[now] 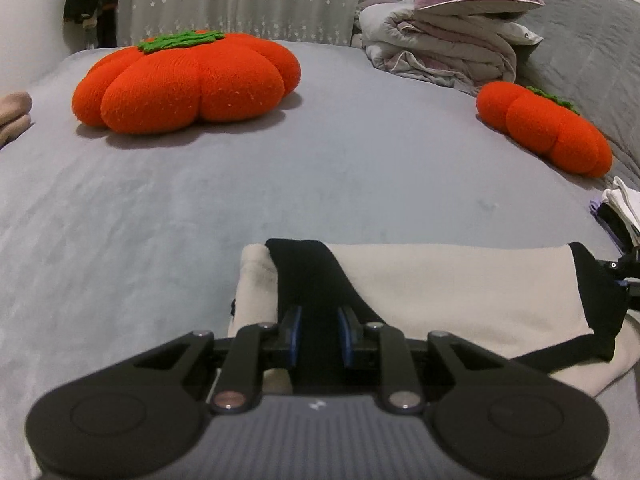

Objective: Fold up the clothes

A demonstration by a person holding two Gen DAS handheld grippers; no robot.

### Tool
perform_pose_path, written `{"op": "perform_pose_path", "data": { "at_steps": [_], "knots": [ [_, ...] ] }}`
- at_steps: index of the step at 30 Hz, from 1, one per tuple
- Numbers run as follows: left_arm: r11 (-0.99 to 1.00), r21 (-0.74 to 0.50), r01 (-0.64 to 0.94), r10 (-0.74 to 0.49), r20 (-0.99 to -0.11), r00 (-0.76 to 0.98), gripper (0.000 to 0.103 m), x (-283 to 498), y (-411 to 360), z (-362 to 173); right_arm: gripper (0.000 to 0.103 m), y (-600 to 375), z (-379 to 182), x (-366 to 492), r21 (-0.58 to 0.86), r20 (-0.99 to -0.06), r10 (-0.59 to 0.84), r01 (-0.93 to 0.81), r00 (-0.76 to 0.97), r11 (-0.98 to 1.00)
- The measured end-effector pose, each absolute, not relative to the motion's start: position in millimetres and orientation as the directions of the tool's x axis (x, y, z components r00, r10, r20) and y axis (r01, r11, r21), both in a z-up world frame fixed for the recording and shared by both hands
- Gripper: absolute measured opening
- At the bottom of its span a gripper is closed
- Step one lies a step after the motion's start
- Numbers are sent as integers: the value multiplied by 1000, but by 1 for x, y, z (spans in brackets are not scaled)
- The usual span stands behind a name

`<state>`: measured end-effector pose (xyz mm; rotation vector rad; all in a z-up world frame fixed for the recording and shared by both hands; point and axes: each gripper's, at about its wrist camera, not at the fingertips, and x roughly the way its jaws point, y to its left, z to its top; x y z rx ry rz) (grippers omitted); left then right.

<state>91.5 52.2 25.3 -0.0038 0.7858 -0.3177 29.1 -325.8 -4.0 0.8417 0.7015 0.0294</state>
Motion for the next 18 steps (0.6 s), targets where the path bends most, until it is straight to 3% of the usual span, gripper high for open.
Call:
{"op": "perform_pose_path", "data": {
  "at_steps": [4, 13, 14, 15, 16, 18],
  "knots": [
    [953, -125, 277, -283, -697, 659, 21, 92, 53, 25, 22, -311, 14, 27, 607, -574, 262, 189, 775, 772],
    [953, -113, 280, -277, -697, 661, 21, 90, 51, 25, 23, -322, 4, 27, 721, -531, 328, 212, 781, 660],
    [953, -113, 279, -277, -697, 661, 21, 90, 51, 25, 21, -316, 6, 29, 706, -538, 325, 205, 778, 678],
    [954, -114, 279, -277, -698, 661, 21, 90, 51, 26, 9, -313, 8, 28, 678, -552, 307, 203, 775, 707],
    [953, -115, 280, -278, -697, 661, 21, 90, 51, 26, 5, -310, 10, 26, 649, -566, 289, 201, 772, 734],
    [953, -115, 281, -279, -697, 660, 21, 90, 52, 26, 5, -311, 13, 24, 629, -574, 272, 203, 772, 751]
  ]
}}
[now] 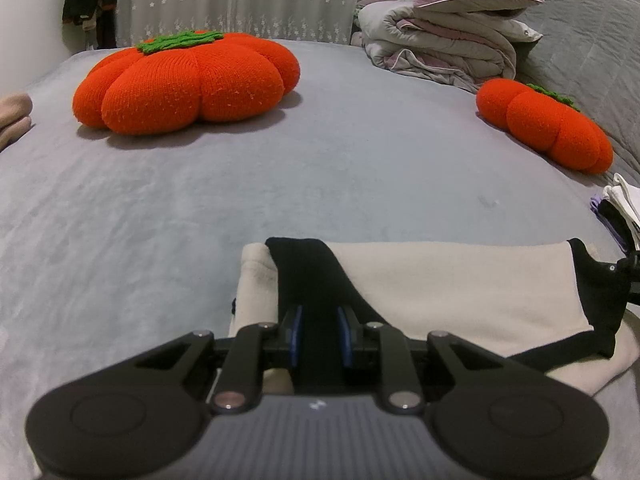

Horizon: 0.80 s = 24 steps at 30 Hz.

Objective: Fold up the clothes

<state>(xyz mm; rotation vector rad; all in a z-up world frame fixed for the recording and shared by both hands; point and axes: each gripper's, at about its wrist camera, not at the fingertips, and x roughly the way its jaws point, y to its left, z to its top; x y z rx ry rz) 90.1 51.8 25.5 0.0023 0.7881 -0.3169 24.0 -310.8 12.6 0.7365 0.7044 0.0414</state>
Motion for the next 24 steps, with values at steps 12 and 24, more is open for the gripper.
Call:
{"op": "perform_pose_path", "data": {
  "at_steps": [12, 24],
  "knots": [
    [949, -149, 279, -300, -704, 644, 20, 94, 58, 28, 6, -325, 16, 20, 642, -585, 262, 240, 768, 728],
    [953, -131, 273, -283, -704, 652, 20, 92, 54, 26, 13, -296, 15, 38, 609, -581, 287, 173, 762, 774]
  ]
}}
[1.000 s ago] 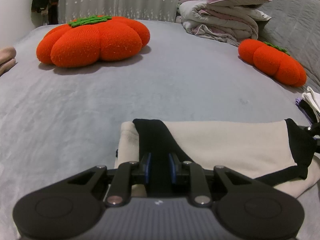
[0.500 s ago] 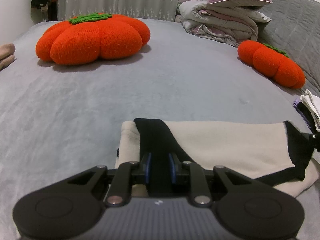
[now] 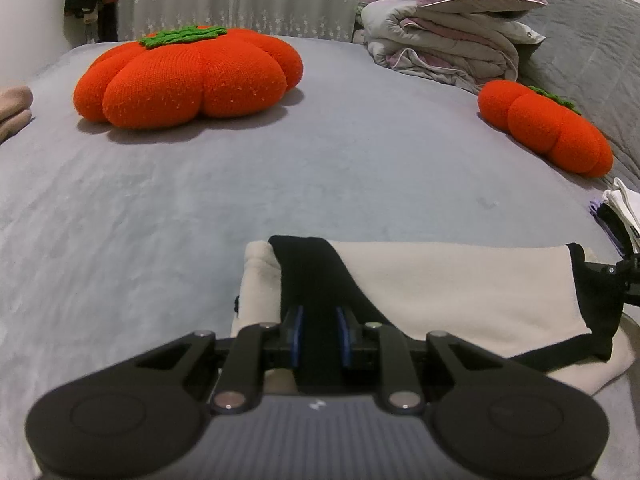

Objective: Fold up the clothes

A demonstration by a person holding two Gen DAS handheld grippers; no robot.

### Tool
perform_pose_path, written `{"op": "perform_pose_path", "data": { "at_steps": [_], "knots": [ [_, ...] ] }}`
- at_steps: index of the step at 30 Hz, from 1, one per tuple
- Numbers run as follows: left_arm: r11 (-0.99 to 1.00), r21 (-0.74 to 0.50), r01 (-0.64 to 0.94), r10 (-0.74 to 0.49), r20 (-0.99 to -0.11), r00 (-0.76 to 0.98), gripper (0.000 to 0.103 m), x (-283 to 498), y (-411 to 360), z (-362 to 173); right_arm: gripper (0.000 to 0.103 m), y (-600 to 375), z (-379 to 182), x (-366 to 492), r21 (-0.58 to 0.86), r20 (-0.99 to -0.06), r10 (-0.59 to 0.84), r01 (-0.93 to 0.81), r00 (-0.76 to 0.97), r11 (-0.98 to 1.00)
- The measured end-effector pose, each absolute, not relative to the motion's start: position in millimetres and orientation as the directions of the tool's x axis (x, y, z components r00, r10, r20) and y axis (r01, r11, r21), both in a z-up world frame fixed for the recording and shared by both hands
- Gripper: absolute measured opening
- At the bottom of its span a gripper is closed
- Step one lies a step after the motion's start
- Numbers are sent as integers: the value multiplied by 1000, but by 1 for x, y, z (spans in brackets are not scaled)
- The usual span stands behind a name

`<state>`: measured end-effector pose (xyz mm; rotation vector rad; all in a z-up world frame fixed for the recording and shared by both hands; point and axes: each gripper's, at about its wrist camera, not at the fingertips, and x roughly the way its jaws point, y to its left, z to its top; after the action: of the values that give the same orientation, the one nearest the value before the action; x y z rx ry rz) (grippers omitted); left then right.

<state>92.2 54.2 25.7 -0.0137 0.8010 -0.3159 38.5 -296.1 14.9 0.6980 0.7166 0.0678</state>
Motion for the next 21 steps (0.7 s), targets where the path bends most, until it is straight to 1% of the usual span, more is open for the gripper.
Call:
{"op": "perform_pose_path", "data": {
  "at_steps": [2, 4, 5, 7, 8, 9, 10, 12, 16, 21],
  "knots": [
    [953, -126, 274, -281, -703, 653, 20, 92, 53, 25, 15, -298, 15, 41, 610, -585, 281, 184, 761, 771],
    [954, -123, 274, -279, -703, 655, 20, 92, 53, 25, 27, -302, 13, 42, 626, -585, 279, 205, 762, 752],
    [954, -122, 274, -278, -702, 655, 20, 92, 53, 25, 40, -304, 12, 43, 634, -584, 278, 215, 762, 743],
    [954, -123, 274, -279, -702, 655, 20, 92, 54, 25, 42, -301, 11, 45, 626, -586, 277, 209, 762, 751],
    [954, -124, 274, -279, -702, 655, 20, 92, 54, 25, 38, -297, 10, 45, 600, -594, 263, 201, 760, 774],
    [953, -125, 274, -280, -702, 654, 20, 92, 55, 25, 25, -293, 12, 45, 568, -602, 247, 189, 759, 801],
    [953, -127, 275, -282, -702, 654, 20, 92, 55, 25, 13, -289, 13, 45, 538, -609, 233, 179, 758, 824],
    [952, -134, 275, -287, -702, 651, 20, 93, 56, 25, 6, -290, 15, 44, 521, -617, 223, 179, 754, 834],
    [949, -136, 284, -295, -702, 648, 20, 94, 58, 25, 6, -301, 17, 38, 546, -618, 236, 193, 750, 815],
    [947, -137, 291, -300, -703, 645, 20, 95, 59, 24, 5, -316, 17, 27, 637, -576, 295, 192, 762, 747]
  ]
}}
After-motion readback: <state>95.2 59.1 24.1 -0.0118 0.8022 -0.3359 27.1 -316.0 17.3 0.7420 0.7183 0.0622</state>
